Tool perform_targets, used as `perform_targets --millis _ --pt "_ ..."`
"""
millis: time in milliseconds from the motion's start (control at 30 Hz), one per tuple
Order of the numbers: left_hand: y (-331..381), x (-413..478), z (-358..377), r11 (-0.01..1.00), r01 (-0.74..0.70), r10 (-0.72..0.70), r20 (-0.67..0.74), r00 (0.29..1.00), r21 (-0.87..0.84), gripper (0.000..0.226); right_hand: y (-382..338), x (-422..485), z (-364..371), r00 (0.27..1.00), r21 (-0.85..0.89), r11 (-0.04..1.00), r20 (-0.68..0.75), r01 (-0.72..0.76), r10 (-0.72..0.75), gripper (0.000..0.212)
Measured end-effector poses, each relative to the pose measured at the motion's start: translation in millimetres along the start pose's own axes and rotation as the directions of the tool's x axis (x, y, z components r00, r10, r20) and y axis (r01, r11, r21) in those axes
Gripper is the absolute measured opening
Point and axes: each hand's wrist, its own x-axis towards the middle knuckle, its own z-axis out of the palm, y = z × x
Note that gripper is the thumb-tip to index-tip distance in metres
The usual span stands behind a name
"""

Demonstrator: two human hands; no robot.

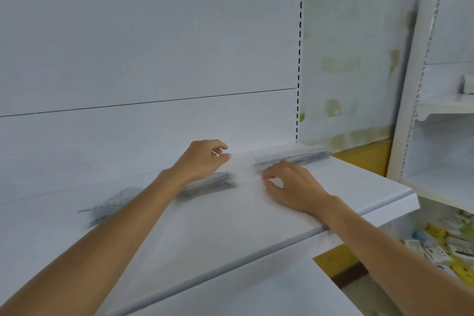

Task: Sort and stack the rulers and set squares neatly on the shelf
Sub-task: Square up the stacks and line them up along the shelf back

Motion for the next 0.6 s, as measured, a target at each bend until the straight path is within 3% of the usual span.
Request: perform_targets --millis 167,300,400,600 --pt "-64.9 -83.7 -75.8 0.995 0.084 -0.078 -0.104 0.992 0.053 0.021 -72.2 20.2 13.2 0.968 0.014 0.984 -0.18 0.18 -0.174 0.013" --pt "-112.8 -159.5 -136.1 0.973 0.214 -0.194 -0.197 0.961 0.087 0.018 -177.2 58.1 38.0 0.945 0.181 0.937 -0.191 0.299 -0.265 0.014" --pt "-148.0 -224.5 -180.1 0.935 0.333 -0.298 -0.242 0.923 0.121 0.017 -257.8 73.3 67.8 0.945 0.314 0.892 -0.112 0.326 -0.306 0.017" --pt "-203.3 -336.4 -251.9 0.819 0.531 -0.458 -0.309 0.834 0.218 0.021 -375.7 76.8 132.6 0.907 0.395 0.866 0.156 0.305 -0.391 0.03"
